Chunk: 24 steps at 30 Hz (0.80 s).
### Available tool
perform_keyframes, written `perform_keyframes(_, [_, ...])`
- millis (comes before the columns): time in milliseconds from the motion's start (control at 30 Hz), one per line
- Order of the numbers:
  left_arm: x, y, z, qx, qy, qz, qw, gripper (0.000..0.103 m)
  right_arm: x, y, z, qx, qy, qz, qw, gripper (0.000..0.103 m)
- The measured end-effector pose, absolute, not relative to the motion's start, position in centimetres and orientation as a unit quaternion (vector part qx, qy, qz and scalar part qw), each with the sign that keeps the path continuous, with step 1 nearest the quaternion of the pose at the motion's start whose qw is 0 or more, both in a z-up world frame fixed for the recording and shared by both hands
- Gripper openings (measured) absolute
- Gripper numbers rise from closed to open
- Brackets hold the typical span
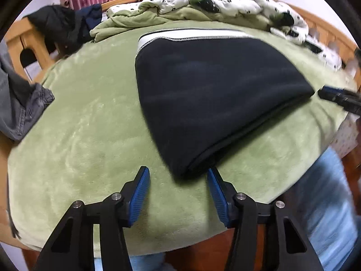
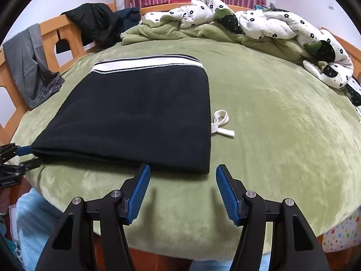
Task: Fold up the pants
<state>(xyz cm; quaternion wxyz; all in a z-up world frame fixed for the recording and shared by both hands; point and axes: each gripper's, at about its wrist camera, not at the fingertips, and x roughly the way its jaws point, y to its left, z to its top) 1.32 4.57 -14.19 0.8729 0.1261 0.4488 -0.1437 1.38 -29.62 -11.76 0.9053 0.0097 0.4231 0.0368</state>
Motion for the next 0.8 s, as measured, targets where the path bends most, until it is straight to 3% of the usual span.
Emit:
perform_keyframes(100, [1.9, 3.3, -15.0, 0.175, 0.439, -0.137, 0.871, 0.045, 0.9, -29.4, -11.8, 0.01, 0.425, 0.034, 0.905, 0.06])
perform_keyframes(133, [2.1, 3.1, -14.9, 0.179, 0.434, -0.14, 0.872, 0.03, 1.0, -29.4, -12.0, 0.01, 0.427, 0.033, 0.904, 0.06])
perform_keyframes(167, [2.3, 3.0, -14.6, 0.167, 0.433, -0.141, 0.874, 0.024, 1.1, -29.3, -12.1, 0.011, 0.431, 0.03, 0.902, 0.06])
perform_keyframes(267, [2.1, 5.2, -12.5, 0.066, 0.394, -0.127, 0.908, 0.017, 1.1, -29.2, -12.5, 0.008, 0.438, 0.027, 0.898, 0.06])
perform_keyframes(400, [2.2, 6.9, -14.6, 0.016, 0.444, -0.125, 0.887, 0.017, 0.7, -29.3, -12.2, 0.009, 0.431, 0.024, 0.902, 0.06])
perform_keyframes(667, [-0.4, 9.3, -13.2, -0.027, 0.425, -0.138, 0.894, 0.023, 2.9, -29.7, -10.3, 0.02, 0.404, 0.048, 0.913, 0.06])
perform_keyframes(700, [-0.7, 9.7, -12.5, -0.034, 0.415, -0.139, 0.899, 0.025, 3.6, -29.6, -10.2, 0.017, 0.399, 0.051, 0.915, 0.06])
perform_keyframes(767, [-0.9, 10.0, -11.5, -0.05, 0.394, -0.142, 0.907, 0.048, 4.4, -29.2, -10.1, 0.011, 0.391, 0.052, 0.919, 0.06])
perform_keyframes(800, [-0.6, 9.8, -10.9, -0.054, 0.387, -0.141, 0.91, 0.049, 5.0, -28.9, -10.1, 0.01, 0.384, 0.056, 0.921, 0.06])
